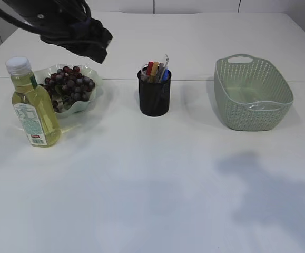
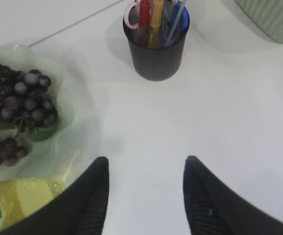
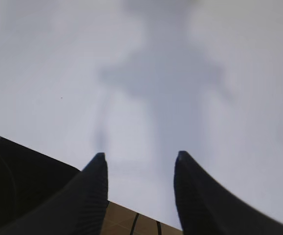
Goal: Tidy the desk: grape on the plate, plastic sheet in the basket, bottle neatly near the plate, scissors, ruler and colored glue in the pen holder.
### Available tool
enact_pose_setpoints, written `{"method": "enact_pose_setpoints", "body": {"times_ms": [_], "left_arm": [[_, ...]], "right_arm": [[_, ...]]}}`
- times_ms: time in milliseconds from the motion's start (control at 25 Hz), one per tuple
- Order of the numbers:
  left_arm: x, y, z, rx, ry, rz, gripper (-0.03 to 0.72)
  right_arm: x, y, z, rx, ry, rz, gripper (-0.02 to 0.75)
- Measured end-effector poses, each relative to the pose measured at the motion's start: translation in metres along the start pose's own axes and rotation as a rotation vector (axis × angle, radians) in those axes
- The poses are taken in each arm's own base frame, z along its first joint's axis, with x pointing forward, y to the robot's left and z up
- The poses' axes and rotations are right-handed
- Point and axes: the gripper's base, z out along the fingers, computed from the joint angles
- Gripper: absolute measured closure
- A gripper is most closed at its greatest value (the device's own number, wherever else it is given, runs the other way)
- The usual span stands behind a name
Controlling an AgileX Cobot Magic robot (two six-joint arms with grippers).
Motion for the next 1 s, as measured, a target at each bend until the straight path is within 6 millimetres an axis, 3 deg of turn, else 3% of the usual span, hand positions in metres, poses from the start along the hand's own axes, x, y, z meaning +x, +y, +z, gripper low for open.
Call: {"method": "enact_pose_setpoints", "body": {"times_ms": [200, 400, 600, 760, 1000], "left_arm": [[0.002, 0.007, -0.053, -0.038, -0.022, -0.017, 0.326], [0.007, 0.018, -0.105, -0.130, -0.080, -0.035, 0.326], [0.020, 0.026, -0.139, -0.144, -0.104, -0.075, 0.327], [0.049, 0.019, -0.159, -0.065, -0.100, -0.098, 0.327], [0.113, 0.010, -0.205, 0.049, -0.166, -0.138, 0.327]], "right_arm": [[0.000, -0.001, 0.000, 0.013, 0.000, 0.020, 0.260], [0.000, -0.001, 0.000, 0.007, 0.000, 0.024, 0.236], [0.000, 0.000, 0.000, 0.001, 0.000, 0.028, 0.235], [0.000, 0.000, 0.000, 0.001, 0.000, 0.028, 0.235], [0.005, 0.000, -0.011, -0.001, -0.060, 0.033, 0.235]]}}
